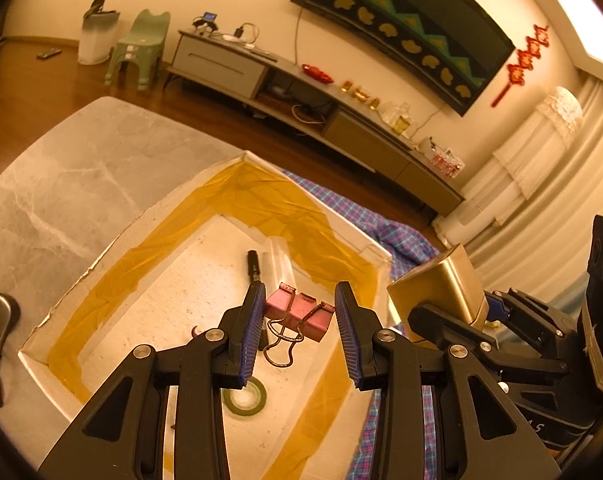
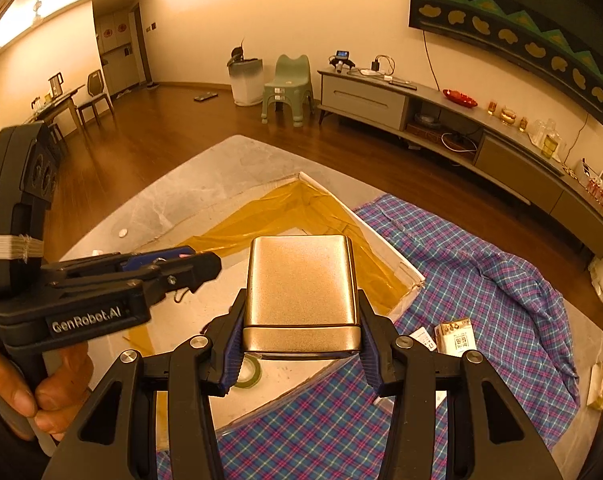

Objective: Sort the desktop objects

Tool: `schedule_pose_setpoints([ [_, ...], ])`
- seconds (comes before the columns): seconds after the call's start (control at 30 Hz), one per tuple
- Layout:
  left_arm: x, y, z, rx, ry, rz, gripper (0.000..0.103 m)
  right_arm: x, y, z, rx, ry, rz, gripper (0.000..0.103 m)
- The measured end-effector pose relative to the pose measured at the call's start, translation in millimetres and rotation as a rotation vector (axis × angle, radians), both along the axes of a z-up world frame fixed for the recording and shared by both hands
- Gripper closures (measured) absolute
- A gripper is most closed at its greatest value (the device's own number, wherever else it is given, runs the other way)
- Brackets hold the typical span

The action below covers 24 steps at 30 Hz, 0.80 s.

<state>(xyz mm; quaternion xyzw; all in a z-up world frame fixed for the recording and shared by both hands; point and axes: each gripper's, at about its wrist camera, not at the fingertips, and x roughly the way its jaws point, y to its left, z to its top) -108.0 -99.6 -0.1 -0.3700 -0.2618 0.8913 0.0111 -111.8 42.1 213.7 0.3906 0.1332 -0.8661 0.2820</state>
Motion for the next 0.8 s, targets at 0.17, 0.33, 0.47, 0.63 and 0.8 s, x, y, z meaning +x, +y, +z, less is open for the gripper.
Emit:
schedule_pose_setpoints([
  [0.17,-13.4,-9.7,-13.0,0.028,-0.047,0.027,0.066,-17.9,-8.5,-12.8,0.031,-0.031,0.013,0.053],
  [0.33,-21.8,-25.2,-27.2,0.077,-0.104,0.076,0.066,-34.2,-24.3,-27.8,0.064,-0.064,0.037,0.053],
  [0.47,-24.1,-35.3,-36.5,0.085,-0.150,0.118,0.066,-49.6,-39.1,-40.2,0.091,-0.090,0.053,0.053],
  [0.63,-27.5,-47.3,-48.9,0.089,-0.216,0.164,0.066,-69.0,-62.1,-55.1,0.148,-0.129,0.081,0.053],
  [0.8,-30.7,-51.5,-58.1,0.107,-0.255,0.179,0.066,-83.6,-86.3,-74.4,0.228,-0.164,0.109,0.053],
])
